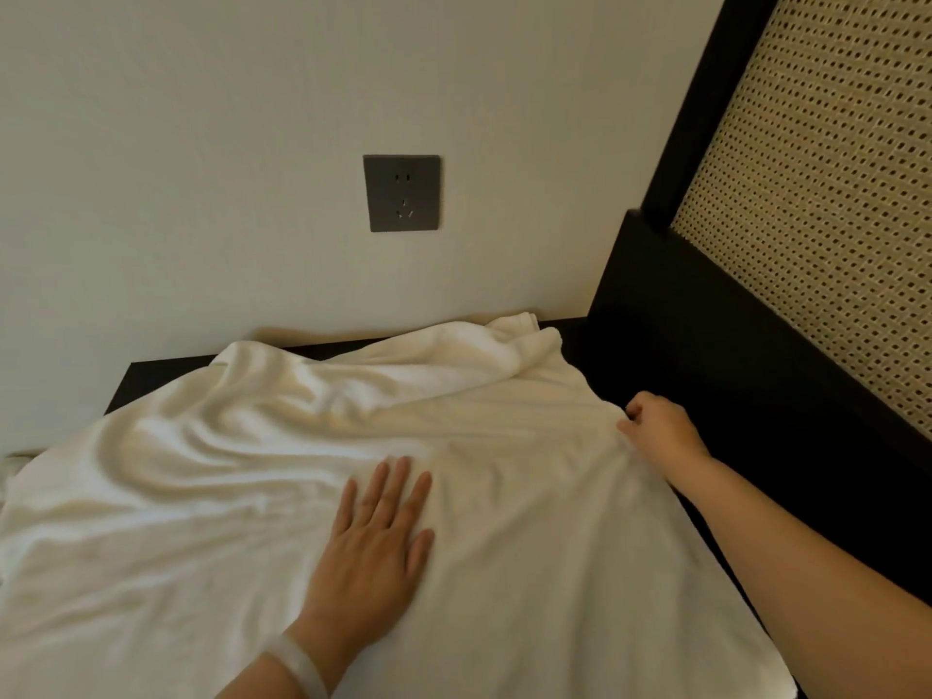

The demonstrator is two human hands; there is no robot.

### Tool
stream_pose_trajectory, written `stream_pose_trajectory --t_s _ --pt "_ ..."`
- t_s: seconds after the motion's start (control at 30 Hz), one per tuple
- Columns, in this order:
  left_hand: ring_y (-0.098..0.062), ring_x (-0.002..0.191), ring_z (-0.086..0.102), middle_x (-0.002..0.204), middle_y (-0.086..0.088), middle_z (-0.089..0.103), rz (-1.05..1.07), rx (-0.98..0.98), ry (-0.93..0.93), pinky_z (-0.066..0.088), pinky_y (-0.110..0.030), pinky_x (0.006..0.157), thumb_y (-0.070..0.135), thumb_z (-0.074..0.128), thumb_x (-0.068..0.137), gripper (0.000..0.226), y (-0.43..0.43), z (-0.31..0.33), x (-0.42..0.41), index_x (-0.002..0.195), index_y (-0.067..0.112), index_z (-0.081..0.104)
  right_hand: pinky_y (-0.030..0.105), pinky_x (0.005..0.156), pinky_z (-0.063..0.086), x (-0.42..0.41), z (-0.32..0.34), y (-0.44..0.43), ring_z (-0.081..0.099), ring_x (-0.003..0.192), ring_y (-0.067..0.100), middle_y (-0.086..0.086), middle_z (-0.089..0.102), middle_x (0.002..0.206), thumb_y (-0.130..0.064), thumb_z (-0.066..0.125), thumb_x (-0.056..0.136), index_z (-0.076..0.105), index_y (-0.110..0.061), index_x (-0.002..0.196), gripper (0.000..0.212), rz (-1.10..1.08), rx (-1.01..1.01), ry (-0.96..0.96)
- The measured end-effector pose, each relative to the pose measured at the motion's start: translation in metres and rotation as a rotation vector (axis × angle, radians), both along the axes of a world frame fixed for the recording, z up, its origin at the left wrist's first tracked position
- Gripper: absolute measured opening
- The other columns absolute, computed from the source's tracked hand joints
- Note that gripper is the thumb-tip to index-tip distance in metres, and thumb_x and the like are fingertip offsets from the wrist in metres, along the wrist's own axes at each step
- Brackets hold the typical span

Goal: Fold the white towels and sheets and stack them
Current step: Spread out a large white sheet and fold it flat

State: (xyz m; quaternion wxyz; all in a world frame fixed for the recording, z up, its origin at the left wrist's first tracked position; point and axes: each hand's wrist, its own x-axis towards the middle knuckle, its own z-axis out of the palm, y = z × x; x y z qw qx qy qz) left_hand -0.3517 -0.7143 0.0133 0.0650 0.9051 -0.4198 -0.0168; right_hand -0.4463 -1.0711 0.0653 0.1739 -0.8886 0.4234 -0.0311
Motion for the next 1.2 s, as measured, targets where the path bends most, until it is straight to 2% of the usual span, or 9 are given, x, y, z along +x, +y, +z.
stream_pose_trajectory --t_s 0.13,0.2,0.47,0.57,0.73,0.87,0.93,1.03,1.2 --pt "-0.023 0.151 0.010 0.163 0.001 0.015 0.011 0.019 0.009 0.008 -0.048 0.117 0.050 0.020 0.097 0.062 0.000 -0.001 0.001 0.154 0.027 0.026 0.039 0.112 0.032 -0.012 -0.021 0.052 0.042 0.135 0.030 0.008 0.046 0.146 -0.024 0.048 0.101 0.047 -0.008 0.142 0.044 0.368 -0.195 -0.095" --pt "-0.022 0.151 -0.001 0.164 0.004 0.004 0.018 0.052 0.014 0.001 -0.048 0.119 0.052 0.013 0.097 0.063 0.000 -0.001 0.001 0.156 0.030 0.015 0.032 0.123 0.005 -0.023 -0.038 0.066 0.005 0.152 0.012 -0.006 0.007 0.164 -0.035 0.031 0.106 0.016 -0.020 0.158 0.056 0.491 -0.152 0.062" --pt "-0.026 0.144 0.034 0.157 -0.004 0.035 -0.020 0.001 -0.002 0.023 -0.052 0.107 0.050 0.037 0.094 0.059 0.017 0.004 -0.035 0.147 0.025 0.046 0.026 0.120 -0.013 -0.076 -0.043 0.079 -0.027 0.141 -0.007 -0.022 -0.023 0.157 -0.061 0.006 0.094 -0.016 -0.036 0.152 0.067 0.418 -0.142 0.247" --pt "-0.022 0.138 0.043 0.152 -0.002 0.043 -0.061 0.053 -0.030 0.027 -0.047 0.104 0.052 0.036 0.093 0.056 0.025 0.011 -0.040 0.142 0.028 0.052 0.037 0.123 -0.002 -0.069 -0.034 0.096 -0.008 0.150 0.004 -0.012 -0.006 0.165 -0.060 0.009 0.096 0.000 -0.029 0.158 0.070 0.299 -0.237 0.352" --pt "-0.024 0.133 0.050 0.143 -0.008 0.054 0.157 -0.012 -0.068 0.028 -0.044 0.104 0.044 0.031 0.098 0.054 0.072 0.025 -0.003 0.133 0.015 0.062 0.045 0.109 0.023 0.012 -0.019 0.180 0.055 0.127 0.036 0.018 0.058 0.137 -0.056 0.013 0.102 0.060 0.001 0.131 0.079 0.675 -0.310 -0.132" --pt "-0.030 0.134 0.049 0.143 -0.015 0.051 0.475 -0.036 0.006 0.033 -0.048 0.113 0.051 -0.003 0.101 0.085 0.143 0.033 0.039 0.135 0.002 0.057 0.034 0.122 0.003 0.078 -0.038 0.232 0.021 0.150 0.017 0.003 0.025 0.162 -0.051 0.025 0.103 0.030 -0.015 0.154 0.063 0.879 -0.235 -0.035" --pt "-0.021 0.151 0.015 0.162 -0.009 0.018 0.554 -0.026 0.002 0.011 -0.041 0.123 0.062 -0.017 0.089 0.094 0.177 0.020 0.053 0.154 0.008 0.024 0.035 0.123 -0.004 0.092 -0.049 0.233 0.007 0.152 0.014 -0.001 0.011 0.165 -0.051 0.021 0.102 0.018 -0.020 0.157 0.063 0.834 -0.231 -0.018" --pt "-0.011 0.147 -0.025 0.161 0.003 -0.023 0.571 0.012 0.068 -0.015 -0.032 0.120 0.060 -0.013 0.088 0.075 0.198 0.004 0.058 0.153 0.023 -0.017 0.038 0.122 0.007 0.093 -0.052 0.233 0.020 0.150 0.018 0.002 0.023 0.161 -0.051 0.012 0.095 0.031 -0.016 0.153 0.071 0.778 -0.228 -0.045" --pt "-0.011 0.146 -0.028 0.159 0.005 -0.028 0.553 0.029 0.066 -0.015 -0.036 0.121 0.059 -0.009 0.093 0.068 0.199 0.002 0.045 0.153 0.027 -0.021 0.043 0.122 0.017 0.068 -0.049 0.240 0.024 0.149 0.019 0.004 0.027 0.160 -0.052 0.013 0.096 0.032 -0.012 0.152 0.072 0.742 -0.206 -0.031"
